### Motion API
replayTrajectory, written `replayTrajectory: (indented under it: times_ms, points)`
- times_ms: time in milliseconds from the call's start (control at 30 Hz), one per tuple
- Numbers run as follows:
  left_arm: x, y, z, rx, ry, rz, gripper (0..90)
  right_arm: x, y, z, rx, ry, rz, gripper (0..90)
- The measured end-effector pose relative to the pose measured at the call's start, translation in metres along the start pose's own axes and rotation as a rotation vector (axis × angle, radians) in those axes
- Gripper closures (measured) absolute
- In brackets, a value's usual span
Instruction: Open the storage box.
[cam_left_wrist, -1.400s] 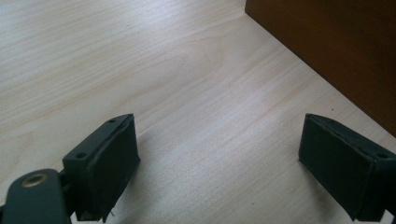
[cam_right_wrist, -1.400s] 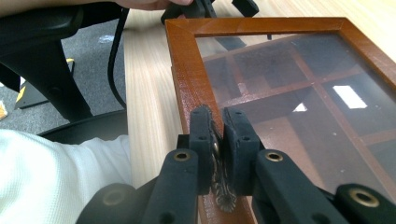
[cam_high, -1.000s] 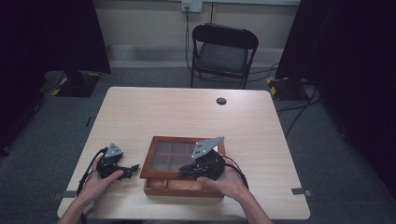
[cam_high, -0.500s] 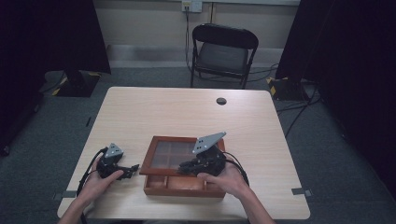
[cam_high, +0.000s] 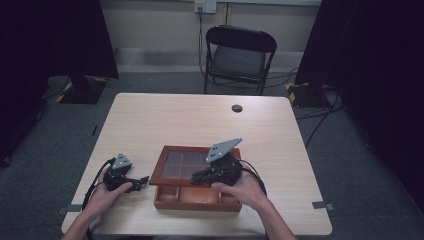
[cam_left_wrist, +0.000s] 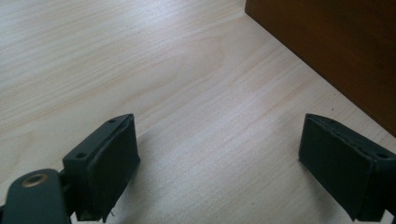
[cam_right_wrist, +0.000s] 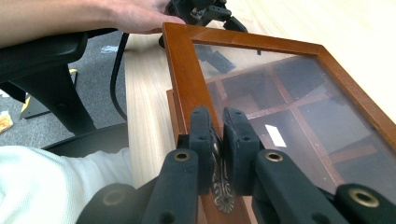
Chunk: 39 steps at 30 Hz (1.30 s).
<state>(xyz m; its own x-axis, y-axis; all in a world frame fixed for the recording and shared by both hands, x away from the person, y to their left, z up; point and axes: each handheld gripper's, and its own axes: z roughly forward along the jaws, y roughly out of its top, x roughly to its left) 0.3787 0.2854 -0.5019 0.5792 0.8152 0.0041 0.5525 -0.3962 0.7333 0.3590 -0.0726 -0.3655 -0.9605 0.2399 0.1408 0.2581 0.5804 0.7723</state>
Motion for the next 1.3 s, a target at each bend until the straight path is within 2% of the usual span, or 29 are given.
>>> replayTrajectory:
  times_ms: [1300]
  points:
    - [0.0,0.0,0.0,-0.004,0.0,-0.006,11.1,-0.01,0.018,-0.011,-0.003,-0.002,0.014,82.8]
